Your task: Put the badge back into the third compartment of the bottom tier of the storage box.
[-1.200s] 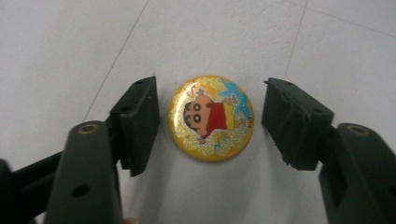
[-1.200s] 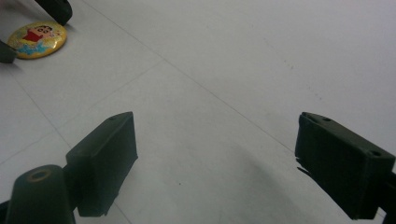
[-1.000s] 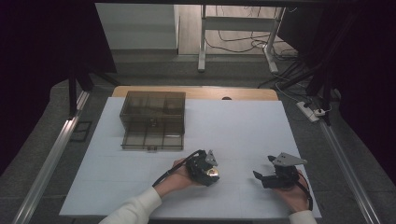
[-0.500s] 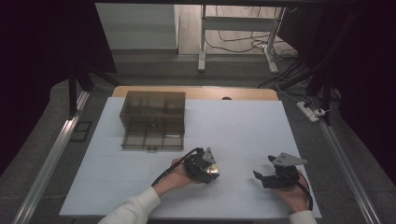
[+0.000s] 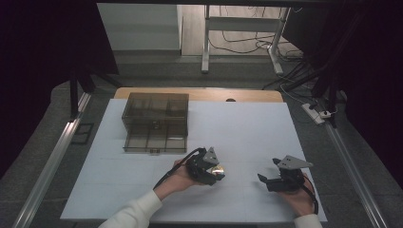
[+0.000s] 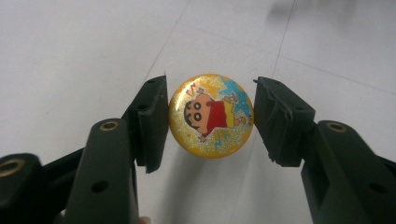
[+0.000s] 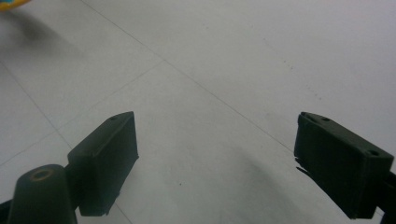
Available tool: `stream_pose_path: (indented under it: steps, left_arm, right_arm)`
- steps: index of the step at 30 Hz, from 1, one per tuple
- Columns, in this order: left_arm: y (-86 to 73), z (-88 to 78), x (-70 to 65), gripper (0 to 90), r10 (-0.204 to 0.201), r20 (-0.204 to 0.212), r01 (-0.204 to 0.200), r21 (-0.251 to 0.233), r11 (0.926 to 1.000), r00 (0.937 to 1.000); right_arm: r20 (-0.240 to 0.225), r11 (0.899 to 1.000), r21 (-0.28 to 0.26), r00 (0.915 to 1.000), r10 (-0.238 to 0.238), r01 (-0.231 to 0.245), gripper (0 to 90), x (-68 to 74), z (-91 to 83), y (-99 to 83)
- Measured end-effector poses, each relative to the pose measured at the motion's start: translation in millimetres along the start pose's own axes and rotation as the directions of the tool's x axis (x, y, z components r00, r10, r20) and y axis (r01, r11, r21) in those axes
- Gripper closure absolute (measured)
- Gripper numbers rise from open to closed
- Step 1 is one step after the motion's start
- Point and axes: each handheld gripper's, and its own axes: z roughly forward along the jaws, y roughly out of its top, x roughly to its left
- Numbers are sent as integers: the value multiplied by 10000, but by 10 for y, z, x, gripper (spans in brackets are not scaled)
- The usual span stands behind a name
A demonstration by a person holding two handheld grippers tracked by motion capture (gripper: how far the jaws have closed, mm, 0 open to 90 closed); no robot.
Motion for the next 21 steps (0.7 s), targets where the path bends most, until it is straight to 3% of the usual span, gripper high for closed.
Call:
stream_pose_path:
  steps: [21]
  left_arm:
    - [47,-304,98,459,-306,-253,280,-960,9950,9992]
  right_arm:
    - [30,10000,-19,10000,-34,34,134,-1,-1,1]
